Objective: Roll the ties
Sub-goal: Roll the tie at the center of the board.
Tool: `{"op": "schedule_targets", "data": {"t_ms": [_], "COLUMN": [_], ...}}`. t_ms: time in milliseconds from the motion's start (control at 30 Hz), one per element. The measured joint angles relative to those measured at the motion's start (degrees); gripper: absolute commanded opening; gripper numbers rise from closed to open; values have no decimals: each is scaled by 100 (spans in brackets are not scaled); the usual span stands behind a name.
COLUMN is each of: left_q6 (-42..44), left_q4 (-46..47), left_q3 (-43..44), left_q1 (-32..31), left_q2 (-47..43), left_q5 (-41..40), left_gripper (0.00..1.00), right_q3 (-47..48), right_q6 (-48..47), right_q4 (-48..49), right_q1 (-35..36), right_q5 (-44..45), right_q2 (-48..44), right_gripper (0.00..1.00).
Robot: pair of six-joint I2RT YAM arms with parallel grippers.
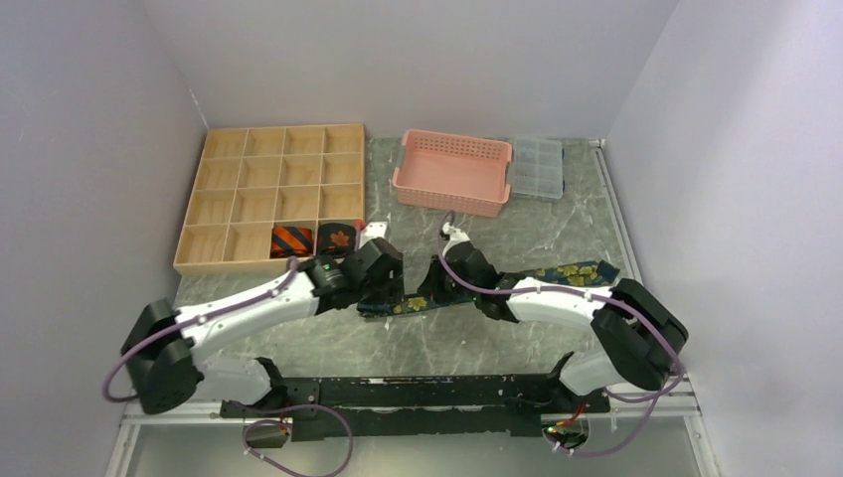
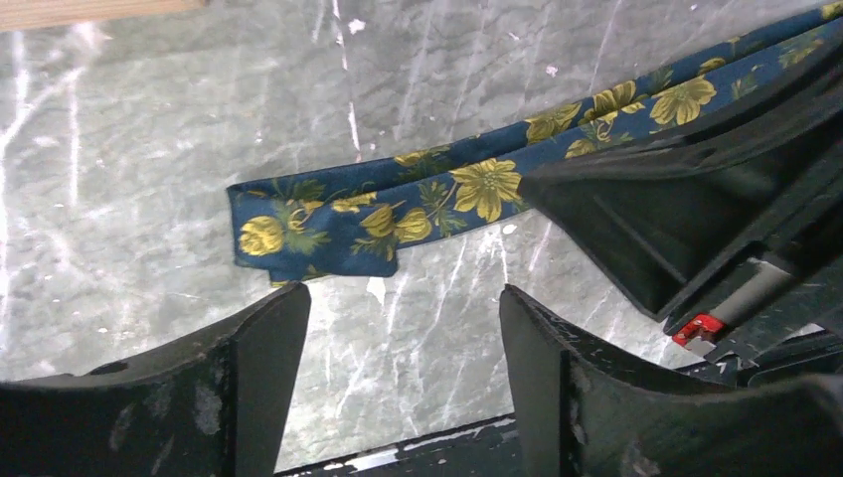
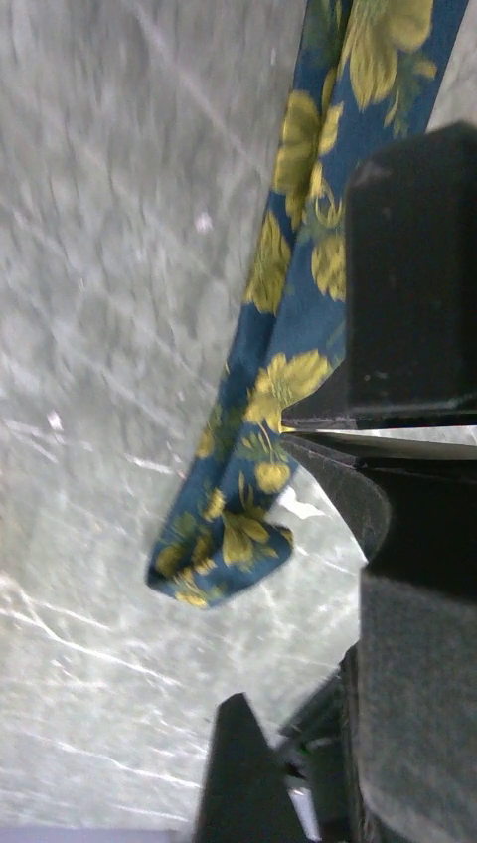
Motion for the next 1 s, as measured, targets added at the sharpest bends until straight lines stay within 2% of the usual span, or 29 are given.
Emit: {"op": "schedule_targets", "data": {"t_ms": [133,200,300,367,433,500,667,833,900,1000], "left_q6": [-83,-85,-52,-15,22,96,291,444,479,590], "left_q4": [9,127,562,898,1211,1471,2151,2511,2599,2809], "left_q3": [-481,-859,-1556,-1932,-2208,-2312,-2315,-2317,-2323,-2382], "left_q1": [46,219,1058,1700,2199,2430,2509,2509,2509,2516], "left_q2": [-859,-1314,-1945,-2129,-2120,-1928,-1244,-933,-929,-929], "left_q5": [-160,-160,107,415,756,1056,1657,1908,1923,1952], "left_gripper": [81,81,80,80,79,79,79,80,79,78], "right_q3": [188,334,566,741,903,1012,1191,1377,1447,1530], "right_q6": [-61,-59,-33,-7,63,136,302,387,398,402], "right_q4": [-9,-15,-52,-133,-192,-254,-332,-424,-446,-439], "right_q1": [249,385,557,608,608,608,575,555,542,509], "right_q5": [-474,-638,-730,-754,-758,-756,-758,-793,-839,-955], "right_q2": [151,262,422,544,710,868,1285,1637,1733,1860], "right_gripper": [17,26,39,41,42,42,43,43,39,26]}}
